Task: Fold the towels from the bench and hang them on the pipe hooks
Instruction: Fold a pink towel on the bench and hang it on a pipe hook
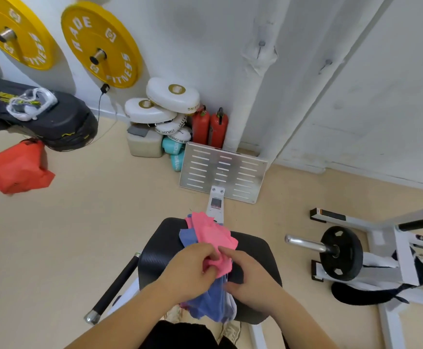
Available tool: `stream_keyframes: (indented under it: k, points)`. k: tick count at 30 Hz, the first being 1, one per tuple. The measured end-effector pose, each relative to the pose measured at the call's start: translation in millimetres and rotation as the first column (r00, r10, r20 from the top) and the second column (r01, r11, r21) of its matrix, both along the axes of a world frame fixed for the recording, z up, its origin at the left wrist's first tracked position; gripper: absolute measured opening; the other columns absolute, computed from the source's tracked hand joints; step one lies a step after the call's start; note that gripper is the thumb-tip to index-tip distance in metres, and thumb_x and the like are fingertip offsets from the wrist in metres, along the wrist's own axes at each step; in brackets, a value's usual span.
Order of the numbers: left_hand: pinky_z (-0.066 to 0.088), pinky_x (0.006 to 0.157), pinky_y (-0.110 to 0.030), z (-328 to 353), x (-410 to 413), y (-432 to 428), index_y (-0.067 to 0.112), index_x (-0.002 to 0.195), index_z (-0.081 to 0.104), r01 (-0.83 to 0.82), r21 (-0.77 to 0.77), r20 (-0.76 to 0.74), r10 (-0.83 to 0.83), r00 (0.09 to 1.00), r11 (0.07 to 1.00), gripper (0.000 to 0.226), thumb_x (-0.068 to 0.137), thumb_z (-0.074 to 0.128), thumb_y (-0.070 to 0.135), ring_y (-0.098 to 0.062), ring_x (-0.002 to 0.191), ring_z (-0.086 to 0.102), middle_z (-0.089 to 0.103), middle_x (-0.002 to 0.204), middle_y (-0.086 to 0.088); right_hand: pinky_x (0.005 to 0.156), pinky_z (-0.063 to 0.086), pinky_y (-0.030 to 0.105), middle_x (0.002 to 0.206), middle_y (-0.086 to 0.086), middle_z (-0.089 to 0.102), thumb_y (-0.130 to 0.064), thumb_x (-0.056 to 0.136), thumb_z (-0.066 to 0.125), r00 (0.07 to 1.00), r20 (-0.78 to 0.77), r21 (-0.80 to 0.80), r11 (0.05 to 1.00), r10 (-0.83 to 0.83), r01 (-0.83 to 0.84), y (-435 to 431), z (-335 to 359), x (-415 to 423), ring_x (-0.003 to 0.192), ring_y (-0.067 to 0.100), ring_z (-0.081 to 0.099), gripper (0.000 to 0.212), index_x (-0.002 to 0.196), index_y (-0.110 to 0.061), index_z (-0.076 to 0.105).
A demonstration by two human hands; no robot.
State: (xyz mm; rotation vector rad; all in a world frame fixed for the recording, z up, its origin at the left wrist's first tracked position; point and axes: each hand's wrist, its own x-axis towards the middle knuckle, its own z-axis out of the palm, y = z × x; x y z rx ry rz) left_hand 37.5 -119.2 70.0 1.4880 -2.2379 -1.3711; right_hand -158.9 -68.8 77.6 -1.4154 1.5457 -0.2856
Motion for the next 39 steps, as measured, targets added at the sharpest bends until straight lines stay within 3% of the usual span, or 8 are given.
stream_keyframes:
  k: [4, 10, 17, 23, 27, 32, 35, 39]
  points:
    - [0.053, 0.074, -0.020, 40, -8, -16, 0.035, 0.100, 0.066, -0.048, -0.045, -0.136, 0.042, 0.990, 0.998, 0.015, 0.093, 0.056, 0.026, -0.006, 0.082, 0.067, 0.071, 0.088, 0.018, 0.095, 0.050, 0.022, 0.109, -0.018, 0.069, -0.038, 0.083, 0.076, 0.997, 0.065, -0.091, 0.995, -0.039, 0.045, -25, 34, -10, 0.107, 0.002, 0.062, 0.025, 0.106, -0.045, 0.070]
    - [0.052, 0.083, -0.021, 86, -20, -40, 0.036, 0.104, 0.068, -0.147, -0.201, -0.240, 0.097, 0.966, 0.969, 0.015, 0.096, 0.062, 0.026, -0.004, 0.093, 0.066, 0.070, 0.095, 0.019, 0.069, 0.051, 0.024, 0.081, -0.004, 0.070, -0.034, 0.079, 0.084, 0.977, 0.041, -0.223, 0.951, -0.209, 0.213, -57, 80, -36, 0.074, 0.009, 0.062, 0.015, 0.078, -0.028, 0.070]
    - [0.045, 0.066, -0.017, 127, -24, -85, 0.027, 0.095, 0.067, 0.085, -0.254, -0.026, -0.094, 0.995, 0.963, 0.024, 0.075, 0.078, 0.033, -0.004, 0.076, 0.059, 0.065, 0.083, 0.009, 0.059, 0.049, 0.020, 0.070, -0.009, 0.070, -0.020, 0.086, 0.079, 0.934, 0.084, -0.399, 0.847, -0.346, 0.350, -82, 135, -66, 0.065, 0.006, 0.062, 0.017, 0.072, -0.028, 0.072]
    - [0.031, 0.054, -0.023, 137, -11, -118, 0.028, 0.064, 0.049, 0.123, -0.308, 0.238, -0.048, 0.970, 0.944, 0.031, 0.078, 0.077, 0.030, -0.007, 0.059, 0.046, 0.051, 0.062, 0.009, 0.066, 0.048, 0.021, 0.077, -0.007, 0.066, -0.018, 0.095, 0.068, 0.743, 0.350, -0.484, 0.569, -0.571, 0.665, -86, 163, -79, 0.069, 0.001, 0.058, 0.013, 0.086, -0.026, 0.063]
    - [0.054, 0.056, -0.031, 132, 5, -122, 0.031, 0.069, 0.055, 0.045, -0.196, 0.242, 0.004, 0.970, 0.980, 0.025, 0.074, 0.078, 0.037, -0.012, 0.062, 0.065, 0.062, 0.068, 0.005, 0.073, 0.052, 0.039, 0.081, -0.005, 0.065, -0.022, 0.096, 0.068, 0.572, 0.500, -0.449, 0.370, -0.650, 0.813, -86, 180, -94, 0.074, 0.012, 0.059, 0.017, 0.083, -0.031, 0.060]
    - [0.052, 0.097, -0.025, 156, -31, -100, 0.044, 0.135, 0.053, -0.015, -0.224, -0.098, -0.007, 0.995, 0.975, 0.081, 0.063, 0.089, 0.048, 0.005, 0.111, 0.061, 0.063, 0.122, 0.025, 0.069, 0.055, 0.020, 0.078, 0.001, 0.077, -0.012, 0.084, 0.083, 0.844, 0.356, -0.421, 0.737, -0.402, 0.529, -91, 195, -52, 0.072, 0.006, 0.069, 0.007, 0.084, -0.014, 0.076]
    - [0.051, 0.085, -0.013, 181, -67, -81, 0.038, 0.116, 0.065, -0.008, -0.206, -0.349, -0.066, 0.935, 0.979, 0.054, 0.071, 0.087, 0.017, 0.007, 0.102, 0.066, 0.072, 0.108, 0.022, 0.064, 0.050, 0.010, 0.075, -0.004, 0.077, -0.008, 0.080, 0.085, 0.924, 0.298, -0.427, 0.832, -0.239, 0.353, -90, 199, -28, 0.067, -0.002, 0.067, 0.009, 0.084, -0.007, 0.077]
    - [0.055, 0.067, -0.025, 183, -68, -75, 0.022, 0.082, 0.072, -0.189, -0.062, -0.397, 0.149, 0.906, 0.980, 0.011, 0.083, 0.079, 0.013, 0.001, 0.068, 0.067, 0.074, 0.072, 0.008, 0.064, 0.054, 0.025, 0.076, 0.000, 0.071, -0.019, 0.069, 0.095, 0.835, 0.411, -0.388, 0.758, -0.366, 0.523, -83, 187, -38, 0.066, 0.010, 0.062, 0.037, 0.092, -0.014, 0.066]
